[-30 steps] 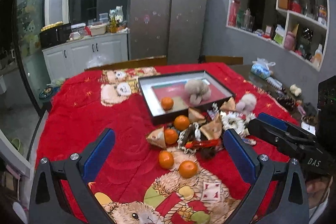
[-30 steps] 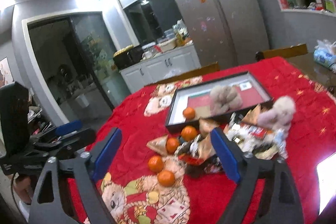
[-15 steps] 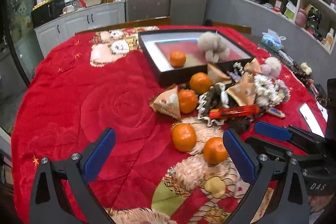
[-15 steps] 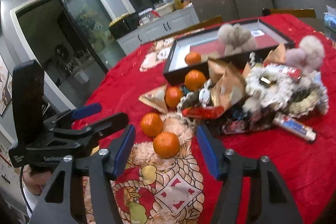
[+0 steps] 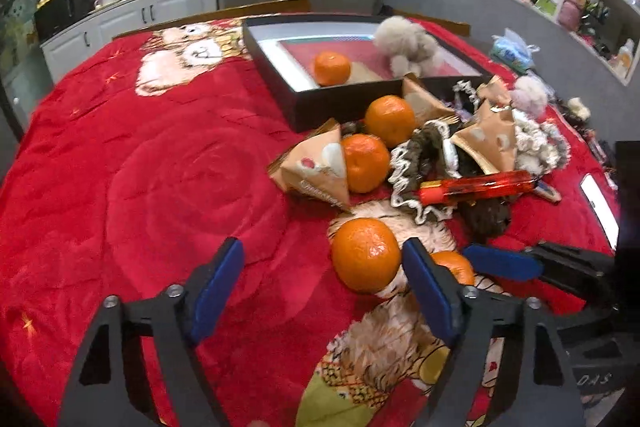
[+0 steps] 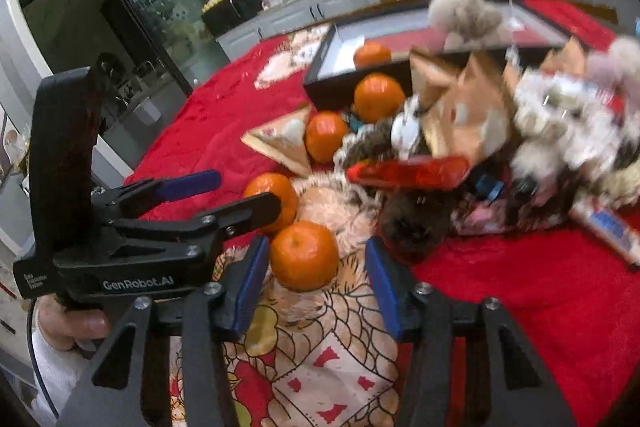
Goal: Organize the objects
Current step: 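Grasp another mandarin orange beside the plush pile with the left tool, then grasp a mandarin orange with the right tool while the left tool holds its orange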
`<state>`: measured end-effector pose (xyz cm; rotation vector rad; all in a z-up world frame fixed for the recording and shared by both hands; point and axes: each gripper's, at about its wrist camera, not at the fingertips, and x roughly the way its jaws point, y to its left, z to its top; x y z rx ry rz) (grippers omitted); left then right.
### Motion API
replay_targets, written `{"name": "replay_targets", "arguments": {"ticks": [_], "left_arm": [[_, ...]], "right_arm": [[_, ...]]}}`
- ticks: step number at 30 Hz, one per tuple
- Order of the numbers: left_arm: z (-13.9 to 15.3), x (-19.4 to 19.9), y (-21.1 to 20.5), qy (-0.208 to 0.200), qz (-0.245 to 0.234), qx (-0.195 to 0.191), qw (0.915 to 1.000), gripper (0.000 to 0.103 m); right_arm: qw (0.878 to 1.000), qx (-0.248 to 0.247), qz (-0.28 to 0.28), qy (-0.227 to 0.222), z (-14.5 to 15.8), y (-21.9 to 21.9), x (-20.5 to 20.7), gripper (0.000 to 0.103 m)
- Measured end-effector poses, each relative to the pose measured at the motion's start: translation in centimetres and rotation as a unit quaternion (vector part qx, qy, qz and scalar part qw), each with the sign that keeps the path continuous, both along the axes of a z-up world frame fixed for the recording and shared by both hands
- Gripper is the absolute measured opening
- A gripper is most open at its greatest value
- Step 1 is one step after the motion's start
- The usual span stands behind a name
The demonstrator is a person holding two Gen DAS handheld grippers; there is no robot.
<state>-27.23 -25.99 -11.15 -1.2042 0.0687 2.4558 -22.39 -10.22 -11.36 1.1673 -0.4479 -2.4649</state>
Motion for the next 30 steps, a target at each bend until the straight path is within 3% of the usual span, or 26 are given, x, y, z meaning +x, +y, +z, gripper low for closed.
{"name": "replay_targets", "arguments": {"ticks": [3, 7, 11, 15, 30], "left_arm": [[-0.1, -0.1, 0.0, 0.002, -0.008, 0.011, 0.9999, 0.076], [-0.6, -0.3, 0.2, -0.018, -0.029, 0.043, 0.9985, 0.056], [-0.6, 0.0, 0.6, -0.016, -0.037, 0.047, 0.9981, 0.05], [-0.7, 0.1, 0.8, -0.022, -0.047, 0.061, 0.9968, 0.036], [-0.3, 1.6, 0.9, -0.005, -0.012, 0.038, 0.9992, 0.036]], "right_arm": [[1.0, -0.001, 0.001, 0.0, -0.1, 0.1, -0.1, 0.049], [1.0, -0.004, 0.003, -0.004, -0.2, 0.1, -0.3, 0.047], [1.0, -0.011, 0.003, -0.004, -0.3, 0.0, -0.5, 0.045], [1.0, -0.011, 0.013, 0.002, -0.2, -0.3, -0.2, 0.035], [1.0, -0.022, 0.02, 0.008, -0.1, 0.1, 0.1, 0.034]]}}
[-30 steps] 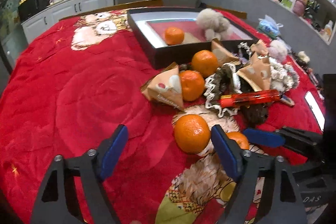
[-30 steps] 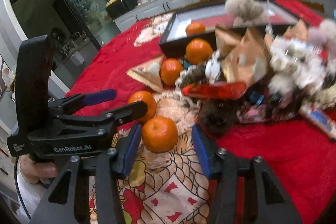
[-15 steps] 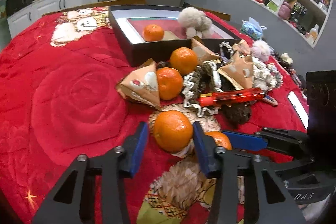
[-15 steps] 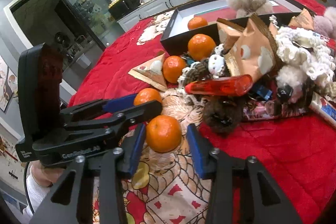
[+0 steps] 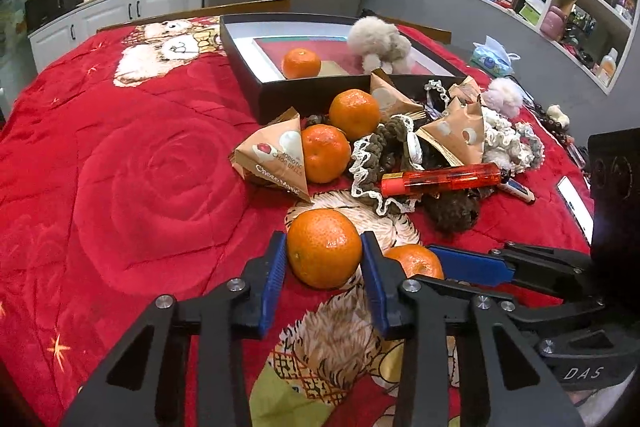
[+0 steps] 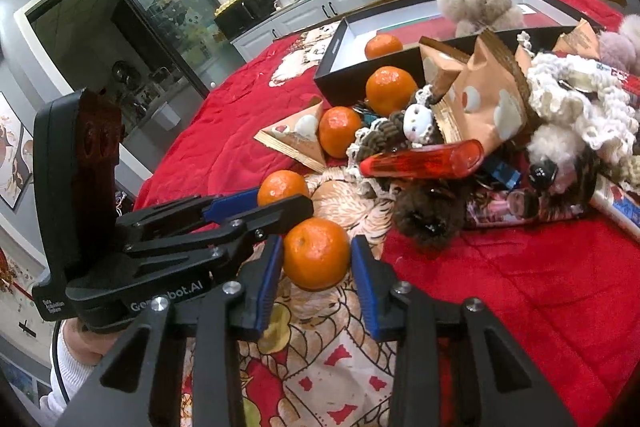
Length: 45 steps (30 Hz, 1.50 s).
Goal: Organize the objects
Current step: 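Grasp a mandarin orange with the right tool while the left tool holds its orange, then carry both held oranges over the black box with the left and right tools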
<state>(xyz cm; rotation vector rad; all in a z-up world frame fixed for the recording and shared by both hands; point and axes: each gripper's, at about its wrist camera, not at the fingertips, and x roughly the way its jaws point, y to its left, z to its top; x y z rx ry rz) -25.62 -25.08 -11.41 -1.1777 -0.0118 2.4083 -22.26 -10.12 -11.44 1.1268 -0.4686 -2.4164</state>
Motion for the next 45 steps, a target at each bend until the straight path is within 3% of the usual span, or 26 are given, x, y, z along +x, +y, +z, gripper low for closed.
{"name": "replay_targets", "arguments": {"ticks": [18, 28, 39, 45], "left_arm": [[4.4, 1.3, 1.0, 0.025, 0.024, 0.014, 0.9993, 0.036], [9.5, 1.0, 4.5, 0.077, 0.002, 0.015, 0.9969, 0.036], [15.4, -3.7, 7.8, 0.121, 0.006, 0.031, 0.9921, 0.036], [16.7, -7.8, 9.1, 0.121, 0.019, 0.034, 0.9918, 0.036]], "right_arm": [[0.999, -0.03, -0.007, 0.037, 3.7, 2.5, 2.2, 0.034], [0.996, -0.004, -0.036, 0.08, 8.9, 6.3, 2.2, 0.034], [0.987, 0.042, -0.079, 0.134, 15.8, 11.1, -1.9, 0.034], [0.982, 0.056, -0.091, 0.158, 18.7, 12.8, -4.9, 0.034]]}}
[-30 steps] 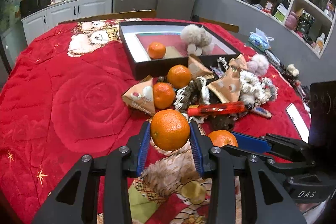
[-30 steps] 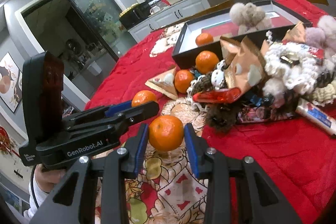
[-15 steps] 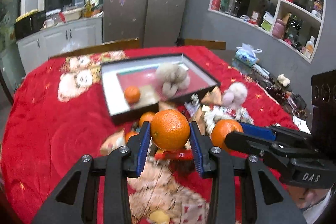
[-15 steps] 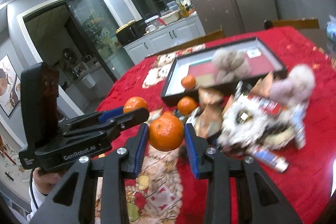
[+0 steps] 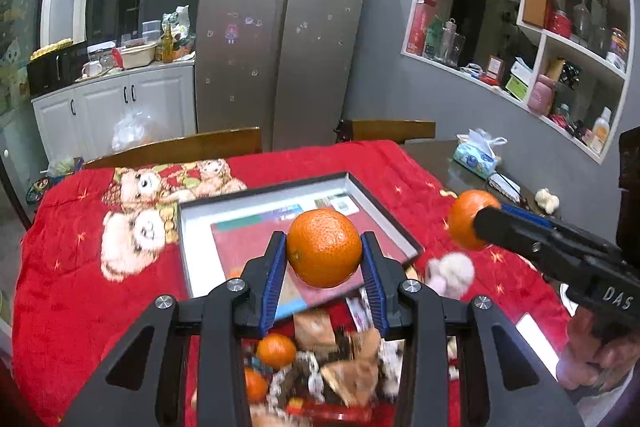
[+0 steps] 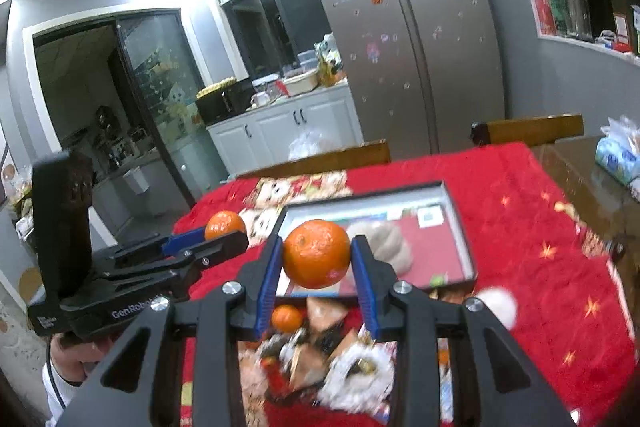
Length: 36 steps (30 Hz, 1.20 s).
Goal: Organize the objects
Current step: 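Carry both held oranges over the black box with the left and right tools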
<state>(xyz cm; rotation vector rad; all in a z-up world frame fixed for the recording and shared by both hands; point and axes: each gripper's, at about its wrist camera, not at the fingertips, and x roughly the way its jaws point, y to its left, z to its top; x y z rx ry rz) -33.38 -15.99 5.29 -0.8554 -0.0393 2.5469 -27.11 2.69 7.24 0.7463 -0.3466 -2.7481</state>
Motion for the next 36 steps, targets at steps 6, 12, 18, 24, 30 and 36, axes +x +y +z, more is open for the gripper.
{"name": "replay_targets", "arguments": {"ticks": [6, 12, 18, 24, 30, 36], "left_arm": [[-0.2, -4.5, 0.7, -0.022, 0.006, 0.007, 0.9997, 0.036], [-2.1, -9.6, 1.4, -0.056, 0.014, 0.013, 0.9982, 0.036], [-4.6, -13.9, 2.5, -0.082, 0.022, -0.009, 0.9963, 0.036], [-8.0, -17.2, 3.1, -0.112, 0.024, -0.022, 0.9932, 0.036], [-10.8, -19.2, 4.1, -0.132, 0.016, -0.05, 0.9898, 0.036], [-12.7, -19.9, 4.5, -0.147, 0.016, -0.068, 0.9867, 0.036]], "right_arm": [[1.0, 0.023, -0.005, 0.009, 1.0, 0.2, -3.3, 0.034], [1.0, 0.023, 0.003, -0.009, 0.2, 1.1, -8.3, 0.034], [0.999, 0.009, 0.005, -0.052, -2.0, 2.8, -13.5, 0.034], [0.995, 0.009, 0.0, -0.101, -5.6, 4.0, -18.4, 0.034], [0.989, 0.02, 0.007, -0.148, -9.5, 4.1, -21.7, 0.034], [0.983, 0.038, 0.009, -0.177, -11.7, 3.7, -23.4, 0.034]]}}
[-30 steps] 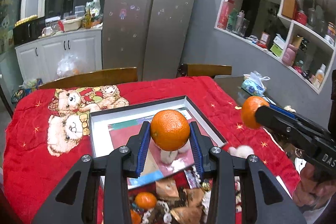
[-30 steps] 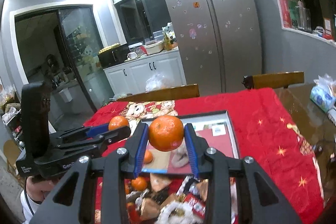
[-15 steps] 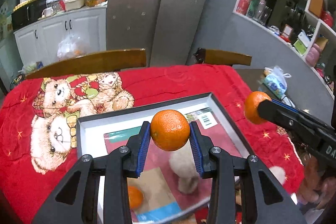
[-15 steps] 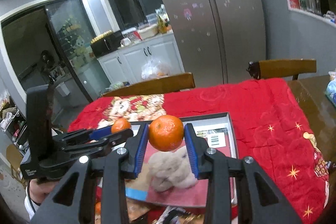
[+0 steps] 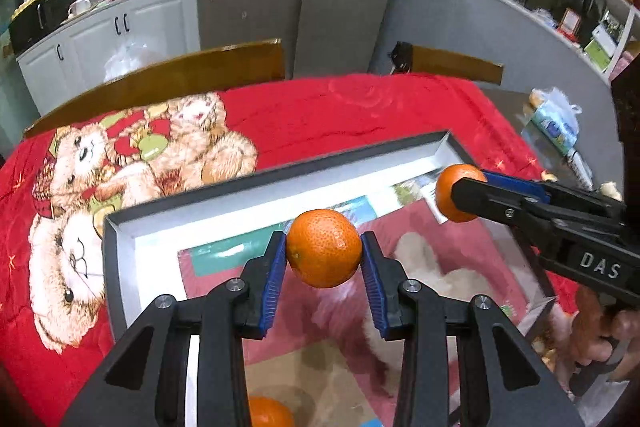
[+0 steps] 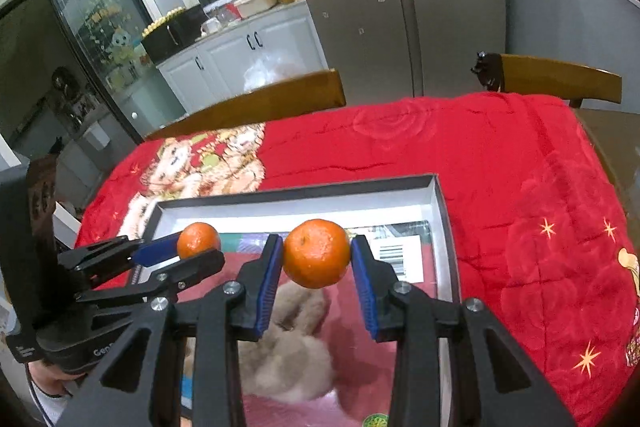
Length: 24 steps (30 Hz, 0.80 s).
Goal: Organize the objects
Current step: 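Carry both held oranges over the black box with the left and right tools, then open the left tool over the box while the right tool releases its orange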
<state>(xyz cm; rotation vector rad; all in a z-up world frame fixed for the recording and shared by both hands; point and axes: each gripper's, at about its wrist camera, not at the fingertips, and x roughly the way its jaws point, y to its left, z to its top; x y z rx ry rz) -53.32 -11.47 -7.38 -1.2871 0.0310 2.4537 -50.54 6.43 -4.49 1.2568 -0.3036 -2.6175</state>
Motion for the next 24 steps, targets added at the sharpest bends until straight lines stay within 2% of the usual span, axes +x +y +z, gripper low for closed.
{"name": "replay_targets", "arguments": {"ticks": [9, 21, 24], "left_arm": [[-2.1, -0.7, -0.1, -0.023, 0.009, -0.008, 0.9997, 0.036], [-2.4, -0.8, -0.1, -0.03, 0.016, 0.002, 0.9994, 0.037], [-2.8, -0.9, 0.2, -0.039, 0.008, -0.005, 0.9992, 0.042]], "right_arm": [[1.0, 0.008, -0.003, -0.027, -1.8, 0.0, -0.6, 0.034], [0.998, 0.01, -0.008, -0.056, -3.3, -0.2, -1.3, 0.034], [0.998, 0.012, -0.008, -0.058, -3.5, -0.2, -1.4, 0.035]]}}
